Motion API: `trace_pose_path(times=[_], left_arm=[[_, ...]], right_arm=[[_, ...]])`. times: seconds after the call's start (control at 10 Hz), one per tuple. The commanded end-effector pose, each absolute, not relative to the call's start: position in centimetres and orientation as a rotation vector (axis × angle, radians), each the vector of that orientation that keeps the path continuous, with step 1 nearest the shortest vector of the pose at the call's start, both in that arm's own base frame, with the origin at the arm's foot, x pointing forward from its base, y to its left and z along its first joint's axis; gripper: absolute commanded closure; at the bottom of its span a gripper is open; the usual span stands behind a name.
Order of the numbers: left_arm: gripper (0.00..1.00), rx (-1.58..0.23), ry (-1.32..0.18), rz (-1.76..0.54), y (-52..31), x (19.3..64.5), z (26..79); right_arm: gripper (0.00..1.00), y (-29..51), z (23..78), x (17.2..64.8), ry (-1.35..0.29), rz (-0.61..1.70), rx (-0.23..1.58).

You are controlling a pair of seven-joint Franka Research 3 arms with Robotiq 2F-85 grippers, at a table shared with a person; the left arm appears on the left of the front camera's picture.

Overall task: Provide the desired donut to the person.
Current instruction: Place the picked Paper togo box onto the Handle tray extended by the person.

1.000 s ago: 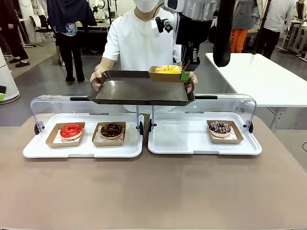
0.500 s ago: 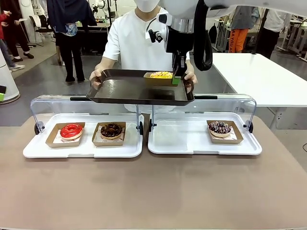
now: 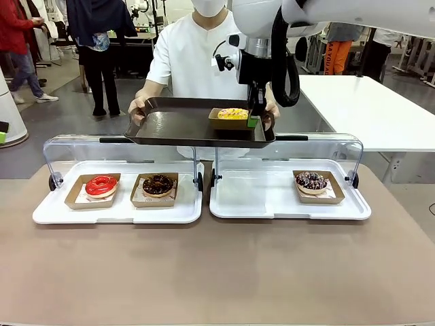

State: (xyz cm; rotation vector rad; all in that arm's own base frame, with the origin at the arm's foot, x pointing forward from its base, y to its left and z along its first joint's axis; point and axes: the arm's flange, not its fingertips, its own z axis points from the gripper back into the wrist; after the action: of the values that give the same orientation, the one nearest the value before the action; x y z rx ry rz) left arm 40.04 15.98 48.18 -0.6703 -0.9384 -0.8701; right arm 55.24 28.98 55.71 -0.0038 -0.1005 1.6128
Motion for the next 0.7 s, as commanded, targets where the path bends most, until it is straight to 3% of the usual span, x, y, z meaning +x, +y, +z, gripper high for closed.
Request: trace_pose_path(times=[0.0, 0.1, 0.2, 0.3, 0.5, 0.6], left_arm=[[0.0, -0.678, -0.951, -0.868, 16.0, 40.0, 48.2], [0.0, -0.678, -0.951, -0.868, 16.0, 40.0, 48.2], [0.0, -0.678, -0.951, -0.868, 16.0, 40.0, 48.2], [0.0, -0.678, -0.951, -0.868, 16.0, 40.0, 48.2], [0.0, -0.678, -0.951, -0.868, 16.0, 40.0, 48.2], [0.0, -0.678, -0.951, -0.868, 16.0, 40.0, 48.2]], right_arm=[[0.98, 28.8, 56.0, 55.9, -0.063, 1.635, -0.013], [0.57, 28.8, 56.2, 56.1, -0.062, 1.631, -0.008], [0.39, 28.8, 56.4, 56.0, -0.061, 1.634, -0.01], [0.0, 28.7, 56.5, 55.7, -0.057, 1.638, -0.012], [0.0, 28.5, 57.2, 55.7, -0.063, 1.63, -0.02], [0.14, 28.4, 57.2, 55.6, -0.061, 1.633, -0.019]])
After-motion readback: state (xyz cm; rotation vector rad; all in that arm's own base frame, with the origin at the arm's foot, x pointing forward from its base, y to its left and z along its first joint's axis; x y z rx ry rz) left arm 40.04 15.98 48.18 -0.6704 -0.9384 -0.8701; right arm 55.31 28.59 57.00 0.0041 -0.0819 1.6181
